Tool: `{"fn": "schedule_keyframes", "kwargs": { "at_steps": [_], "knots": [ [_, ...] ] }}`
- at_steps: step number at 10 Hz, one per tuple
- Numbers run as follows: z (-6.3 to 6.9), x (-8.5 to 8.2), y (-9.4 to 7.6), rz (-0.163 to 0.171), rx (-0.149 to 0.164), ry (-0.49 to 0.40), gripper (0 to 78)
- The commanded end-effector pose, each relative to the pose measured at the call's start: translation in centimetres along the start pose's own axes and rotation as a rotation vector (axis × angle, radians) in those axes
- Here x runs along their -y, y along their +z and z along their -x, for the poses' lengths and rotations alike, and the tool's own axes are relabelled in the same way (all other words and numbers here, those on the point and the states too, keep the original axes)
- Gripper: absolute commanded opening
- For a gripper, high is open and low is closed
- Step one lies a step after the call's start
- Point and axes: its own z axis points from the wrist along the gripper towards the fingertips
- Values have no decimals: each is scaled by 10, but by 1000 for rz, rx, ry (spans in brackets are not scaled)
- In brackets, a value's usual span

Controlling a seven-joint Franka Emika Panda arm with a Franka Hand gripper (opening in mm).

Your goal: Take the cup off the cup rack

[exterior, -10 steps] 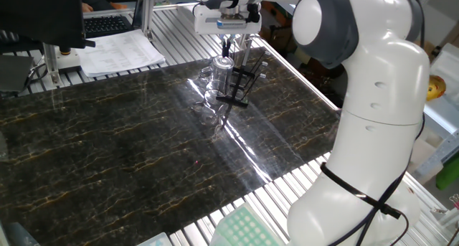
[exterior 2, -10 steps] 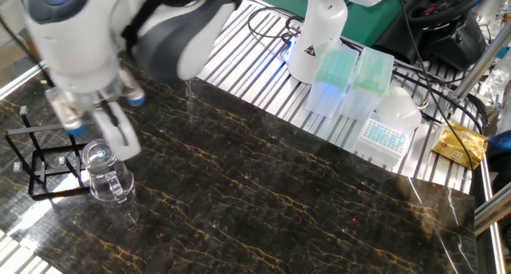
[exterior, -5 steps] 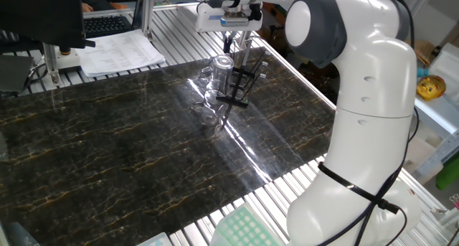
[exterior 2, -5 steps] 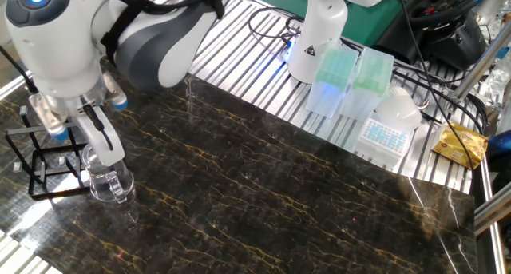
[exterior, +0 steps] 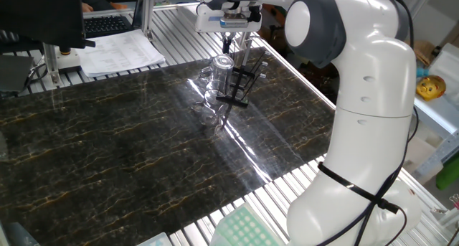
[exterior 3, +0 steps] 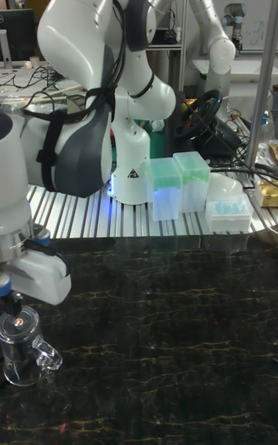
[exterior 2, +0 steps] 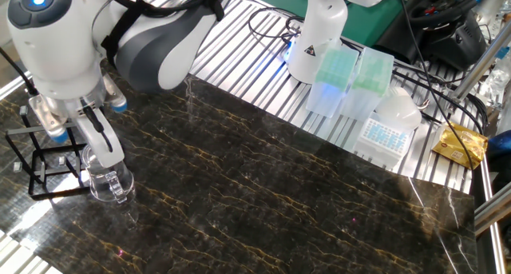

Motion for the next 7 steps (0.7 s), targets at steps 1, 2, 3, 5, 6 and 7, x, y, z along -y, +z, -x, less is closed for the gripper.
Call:
{"fn": "schedule_keyframes", "kwargs": {
  "at_steps": [1, 2, 3, 5, 6, 7],
  "knots": [
    [8, -2, 2, 97, -33, -18, 0],
    [8, -2, 2, 111, -45, -19, 0],
    [8, -2, 2, 109, -49, -20, 0],
    [6, 0, 6, 97, -57, -20, 0],
    [6, 2, 8, 80, -58, -28, 0],
    [5, 6, 12, 70, -66, -38, 0]
  ]
}}
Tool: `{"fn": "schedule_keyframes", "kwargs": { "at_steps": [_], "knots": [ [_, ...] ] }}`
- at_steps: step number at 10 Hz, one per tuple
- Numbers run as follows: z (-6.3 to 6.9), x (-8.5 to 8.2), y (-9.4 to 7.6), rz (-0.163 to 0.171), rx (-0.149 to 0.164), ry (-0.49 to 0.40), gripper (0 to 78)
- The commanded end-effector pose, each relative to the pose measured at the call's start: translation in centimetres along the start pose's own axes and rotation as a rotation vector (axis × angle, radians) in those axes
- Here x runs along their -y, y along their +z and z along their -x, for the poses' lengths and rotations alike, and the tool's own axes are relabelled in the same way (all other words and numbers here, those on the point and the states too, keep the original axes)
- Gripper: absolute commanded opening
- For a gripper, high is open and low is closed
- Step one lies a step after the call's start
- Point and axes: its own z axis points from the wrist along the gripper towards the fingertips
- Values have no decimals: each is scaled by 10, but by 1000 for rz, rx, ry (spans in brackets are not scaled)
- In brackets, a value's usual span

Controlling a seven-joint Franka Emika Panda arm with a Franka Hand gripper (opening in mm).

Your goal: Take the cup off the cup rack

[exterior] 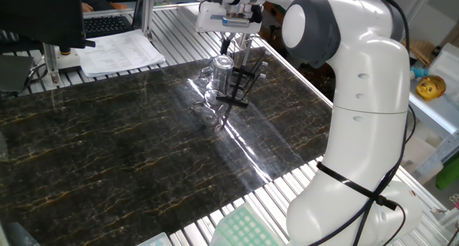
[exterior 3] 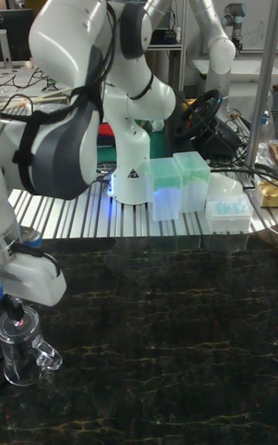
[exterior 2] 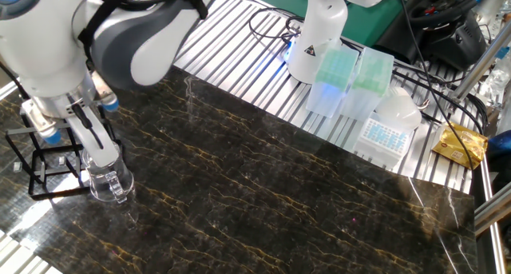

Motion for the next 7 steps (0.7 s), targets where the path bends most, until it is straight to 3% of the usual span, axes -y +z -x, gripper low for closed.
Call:
{"fn": "schedule_keyframes", "kwargs": {
  "at_steps": [1, 2, 7],
  "knots": [
    [0, 9, 5, -33, -14, -18, 0],
    [-1, 16, 10, -29, -16, -31, 0],
    [-2, 12, 10, -25, -11, -14, 0]
  ]
}}
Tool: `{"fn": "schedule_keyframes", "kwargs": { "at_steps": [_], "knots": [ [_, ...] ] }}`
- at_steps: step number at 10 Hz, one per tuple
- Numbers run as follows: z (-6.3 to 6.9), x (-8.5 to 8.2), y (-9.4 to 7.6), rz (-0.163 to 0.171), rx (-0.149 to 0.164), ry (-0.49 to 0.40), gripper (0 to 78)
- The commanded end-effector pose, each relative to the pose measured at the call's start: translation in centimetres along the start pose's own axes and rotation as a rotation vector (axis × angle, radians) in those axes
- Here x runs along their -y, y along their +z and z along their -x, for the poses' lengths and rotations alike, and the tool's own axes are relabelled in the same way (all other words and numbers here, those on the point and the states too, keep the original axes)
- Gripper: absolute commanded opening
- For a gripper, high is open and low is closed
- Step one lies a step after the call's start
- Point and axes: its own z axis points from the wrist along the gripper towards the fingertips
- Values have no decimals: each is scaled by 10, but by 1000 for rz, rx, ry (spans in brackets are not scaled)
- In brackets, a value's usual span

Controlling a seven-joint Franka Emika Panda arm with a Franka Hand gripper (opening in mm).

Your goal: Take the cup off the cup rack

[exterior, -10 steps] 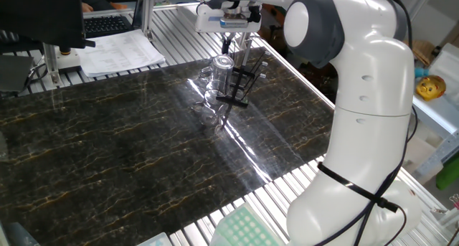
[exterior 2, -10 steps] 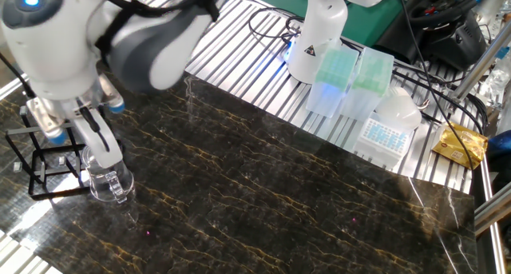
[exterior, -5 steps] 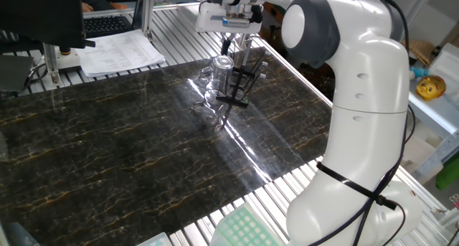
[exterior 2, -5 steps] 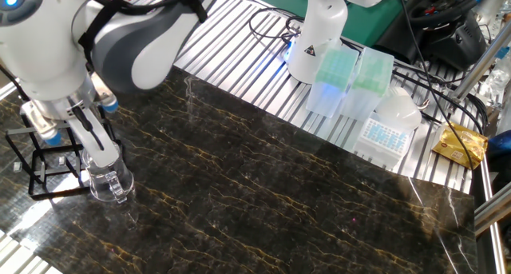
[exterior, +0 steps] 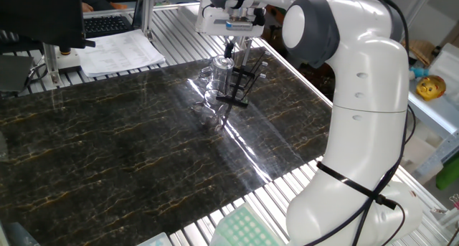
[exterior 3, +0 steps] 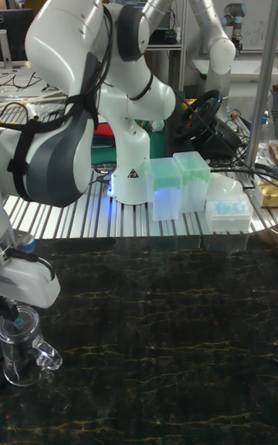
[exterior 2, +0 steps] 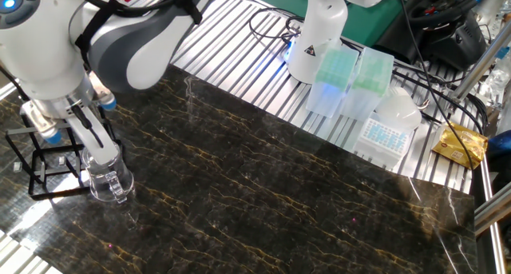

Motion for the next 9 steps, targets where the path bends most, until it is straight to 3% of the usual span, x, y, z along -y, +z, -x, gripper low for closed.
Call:
{"fn": "schedule_keyframes", "kwargs": {
  "at_steps": [1, 9],
  "knots": [
    [0, -2, -2, -4, 15, 17, 0],
    [-5, -4, 2, -9, 57, 55, 0]
  ]
}}
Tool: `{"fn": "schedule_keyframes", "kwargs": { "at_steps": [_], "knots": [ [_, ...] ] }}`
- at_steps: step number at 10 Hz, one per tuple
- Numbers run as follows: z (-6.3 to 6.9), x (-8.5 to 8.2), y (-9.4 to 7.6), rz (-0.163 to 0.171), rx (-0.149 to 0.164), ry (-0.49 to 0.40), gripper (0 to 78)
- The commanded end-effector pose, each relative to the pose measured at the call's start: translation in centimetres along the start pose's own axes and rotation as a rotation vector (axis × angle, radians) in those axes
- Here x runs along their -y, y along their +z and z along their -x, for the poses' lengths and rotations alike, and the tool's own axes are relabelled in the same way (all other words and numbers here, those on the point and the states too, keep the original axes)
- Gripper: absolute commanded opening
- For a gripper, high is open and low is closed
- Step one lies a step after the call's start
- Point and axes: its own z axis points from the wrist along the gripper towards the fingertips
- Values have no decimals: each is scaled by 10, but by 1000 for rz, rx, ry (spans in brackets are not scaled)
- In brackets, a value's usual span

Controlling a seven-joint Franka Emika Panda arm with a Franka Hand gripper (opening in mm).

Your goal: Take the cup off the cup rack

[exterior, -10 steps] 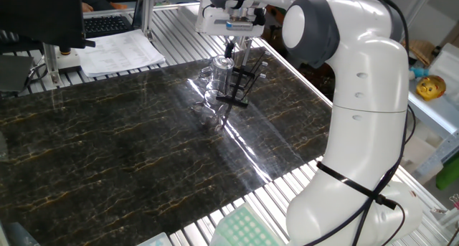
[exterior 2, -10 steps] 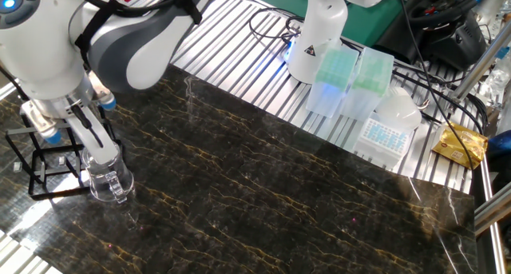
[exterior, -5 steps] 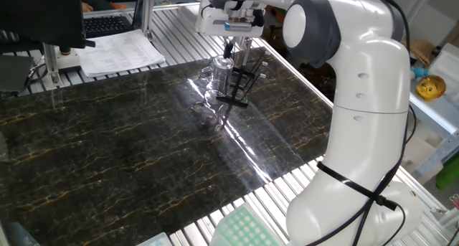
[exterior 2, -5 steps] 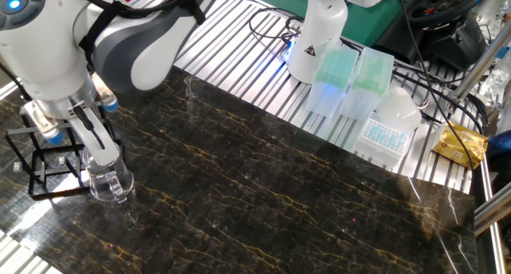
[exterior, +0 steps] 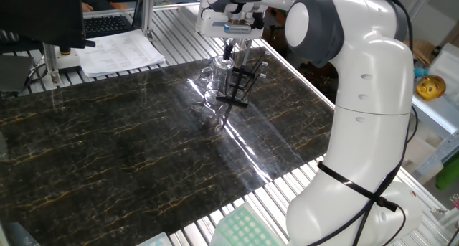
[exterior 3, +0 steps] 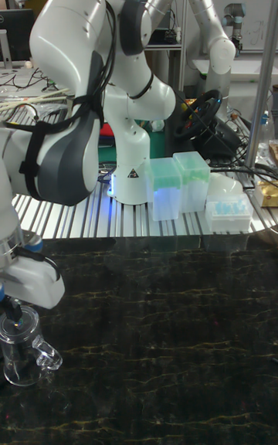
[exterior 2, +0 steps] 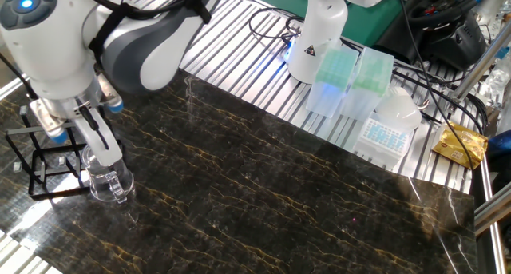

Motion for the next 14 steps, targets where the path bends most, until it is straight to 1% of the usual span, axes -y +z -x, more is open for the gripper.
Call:
{"fn": "schedule_keyframes", "kwargs": {
  "at_steps": [1, 3, 4, 8, 9, 14],
  "knots": [
    [0, 0, -2, -1, 22, 20, 0],
    [0, 0, -2, -10, 34, 27, 0],
    [0, 0, -1, -5, 41, 29, 0],
    [0, 0, -1, -3, 45, 21, 0],
    [0, 0, -1, -3, 44, 19, 774],
    [0, 0, -1, -3, 44, 19, 774]
  ]
}}
